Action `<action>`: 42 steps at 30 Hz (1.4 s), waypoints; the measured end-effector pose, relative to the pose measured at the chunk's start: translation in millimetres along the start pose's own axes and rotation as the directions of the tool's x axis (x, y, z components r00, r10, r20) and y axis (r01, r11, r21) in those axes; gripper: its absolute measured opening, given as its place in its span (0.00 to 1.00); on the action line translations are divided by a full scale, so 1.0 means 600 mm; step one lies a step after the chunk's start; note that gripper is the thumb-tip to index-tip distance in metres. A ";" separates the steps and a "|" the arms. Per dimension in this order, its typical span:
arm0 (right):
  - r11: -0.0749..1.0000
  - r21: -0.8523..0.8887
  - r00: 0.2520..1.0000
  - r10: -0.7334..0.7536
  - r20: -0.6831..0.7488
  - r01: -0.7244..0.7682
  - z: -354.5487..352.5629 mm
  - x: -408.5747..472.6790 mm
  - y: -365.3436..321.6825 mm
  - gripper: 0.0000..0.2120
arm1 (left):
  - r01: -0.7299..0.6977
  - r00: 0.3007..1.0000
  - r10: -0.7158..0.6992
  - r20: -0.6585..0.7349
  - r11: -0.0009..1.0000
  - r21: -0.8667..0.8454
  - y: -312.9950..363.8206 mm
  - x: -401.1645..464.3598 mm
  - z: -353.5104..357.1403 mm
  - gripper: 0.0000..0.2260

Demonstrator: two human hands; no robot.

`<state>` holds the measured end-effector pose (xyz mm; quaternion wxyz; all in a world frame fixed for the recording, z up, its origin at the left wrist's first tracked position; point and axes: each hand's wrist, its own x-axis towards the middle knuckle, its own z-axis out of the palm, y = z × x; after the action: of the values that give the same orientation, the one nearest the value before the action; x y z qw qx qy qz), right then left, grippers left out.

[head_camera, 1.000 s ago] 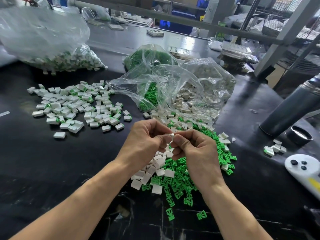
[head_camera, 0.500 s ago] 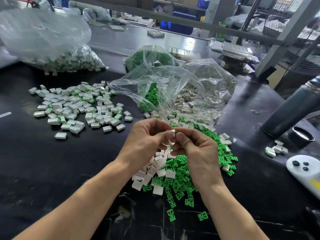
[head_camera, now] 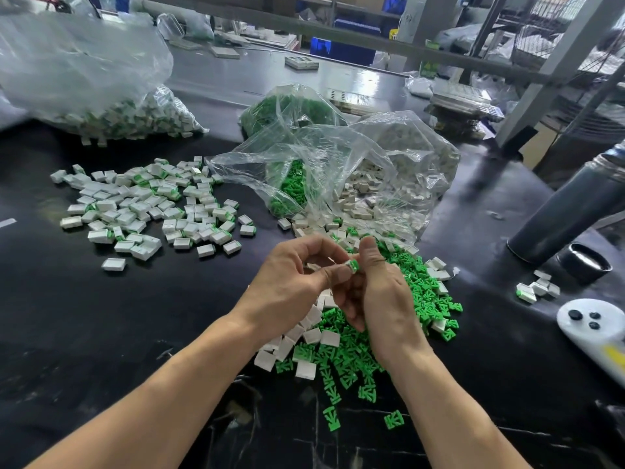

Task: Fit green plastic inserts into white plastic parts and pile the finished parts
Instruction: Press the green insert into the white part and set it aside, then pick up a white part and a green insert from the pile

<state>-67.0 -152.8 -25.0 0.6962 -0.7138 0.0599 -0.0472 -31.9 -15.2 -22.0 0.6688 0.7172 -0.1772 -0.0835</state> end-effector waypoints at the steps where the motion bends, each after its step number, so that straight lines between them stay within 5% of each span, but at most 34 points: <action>1: 1.000 -0.026 1.000 0.004 -0.005 -0.004 0.002 0.001 0.001 0.34 | 0.000 1.000 0.000 0.008 1.000 -0.001 0.000 -0.001 0.002 0.02; 6: 0.999 0.033 1.000 -0.019 0.004 0.019 0.009 0.006 0.004 0.32 | -0.006 1.000 0.006 -0.009 1.000 0.001 0.001 -0.004 0.008 0.03; 12: 0.971 -0.223 0.985 -0.113 -0.127 0.083 0.015 0.016 0.017 0.30 | -0.014 0.998 0.017 -0.062 0.999 0.039 0.001 -0.007 0.014 0.03; 25: 0.943 -0.257 0.961 -0.247 -0.122 0.210 0.020 0.013 0.017 0.32 | -0.019 0.998 0.025 -0.064 0.997 0.079 0.002 -0.012 0.013 0.02; 37: 0.973 -0.188 0.980 -0.157 -0.122 0.132 0.014 0.017 0.026 0.34 | -0.017 0.996 0.021 -0.090 0.999 0.046 -0.001 -0.004 0.007 0.03; 42: 0.951 -0.202 0.963 -0.255 -0.092 0.233 -0.009 0.014 0.017 0.19 | -0.026 0.985 0.033 -0.168 0.999 0.044 -0.002 0.003 -0.010 0.03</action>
<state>-59.7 -159.5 -35.0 0.6092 -0.7747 0.0158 -0.1687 -28.1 -10.0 -22.2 0.6675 0.7327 -0.1322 -0.0087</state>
